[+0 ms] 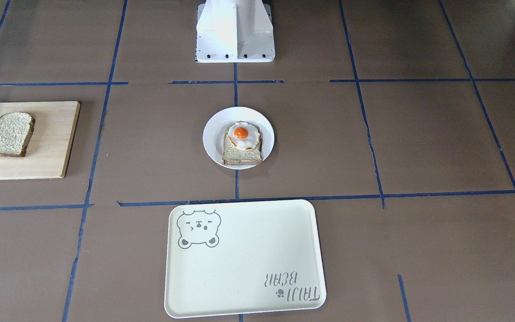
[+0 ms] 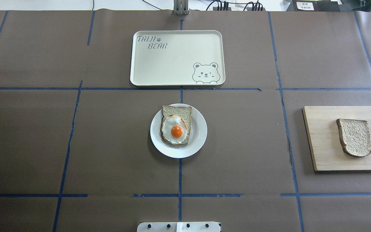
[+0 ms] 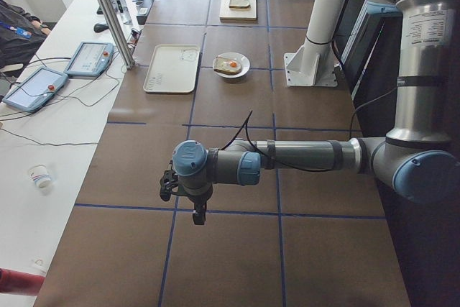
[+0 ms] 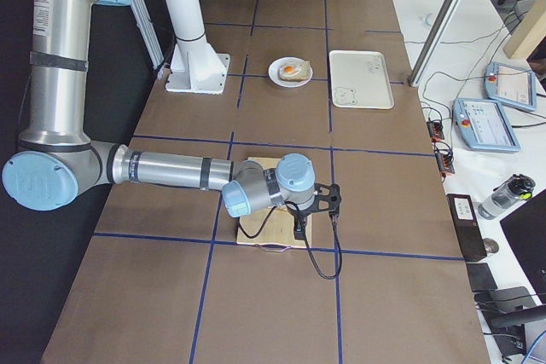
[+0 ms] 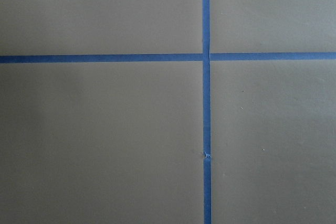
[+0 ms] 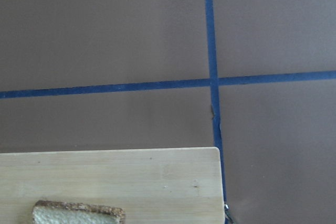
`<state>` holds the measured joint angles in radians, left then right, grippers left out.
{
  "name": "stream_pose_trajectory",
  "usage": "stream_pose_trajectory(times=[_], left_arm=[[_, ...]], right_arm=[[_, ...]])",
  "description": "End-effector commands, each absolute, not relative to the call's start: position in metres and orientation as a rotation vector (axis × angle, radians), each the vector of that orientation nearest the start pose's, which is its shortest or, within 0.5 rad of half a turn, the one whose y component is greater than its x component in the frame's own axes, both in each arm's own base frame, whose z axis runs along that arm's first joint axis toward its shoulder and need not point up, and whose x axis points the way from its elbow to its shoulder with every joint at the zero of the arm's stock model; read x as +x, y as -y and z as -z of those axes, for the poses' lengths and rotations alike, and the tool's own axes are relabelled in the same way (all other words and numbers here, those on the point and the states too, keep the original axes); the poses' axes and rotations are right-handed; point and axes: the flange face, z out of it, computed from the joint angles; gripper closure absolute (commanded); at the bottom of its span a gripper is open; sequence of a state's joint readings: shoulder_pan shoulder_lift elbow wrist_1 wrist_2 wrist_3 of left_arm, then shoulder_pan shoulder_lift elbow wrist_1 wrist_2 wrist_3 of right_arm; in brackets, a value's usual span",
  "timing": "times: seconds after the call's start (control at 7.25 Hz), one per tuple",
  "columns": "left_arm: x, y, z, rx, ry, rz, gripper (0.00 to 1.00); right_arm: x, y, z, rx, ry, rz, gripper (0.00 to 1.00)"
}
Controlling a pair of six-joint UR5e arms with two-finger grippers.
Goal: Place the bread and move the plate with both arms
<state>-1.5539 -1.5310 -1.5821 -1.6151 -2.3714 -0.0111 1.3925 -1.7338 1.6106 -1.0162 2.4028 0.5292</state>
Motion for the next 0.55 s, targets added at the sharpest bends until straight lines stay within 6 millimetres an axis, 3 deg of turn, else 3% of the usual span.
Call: stream_pose_trajectory(times=[0.0,0.14,0.41], left_arm=[[-0.054,0.476,-0.666,0.003,-0.801,-0.01,0.0],[-0.054,0.476,-0.666,0.003,-0.801,-0.01,0.0],[-0.054,0.478,-0.666,0.004,-0.801,-0.01,0.0]], right_arm=[[-0.07,0.43,-0.64,0.046,0.951,-0.17,0.0],[-0.089,0.426,-0.64,0.029,0.95,-0.141,0.0],[-0.104,0.416,-0.649,-0.003,0.934,-0.113,0.01]])
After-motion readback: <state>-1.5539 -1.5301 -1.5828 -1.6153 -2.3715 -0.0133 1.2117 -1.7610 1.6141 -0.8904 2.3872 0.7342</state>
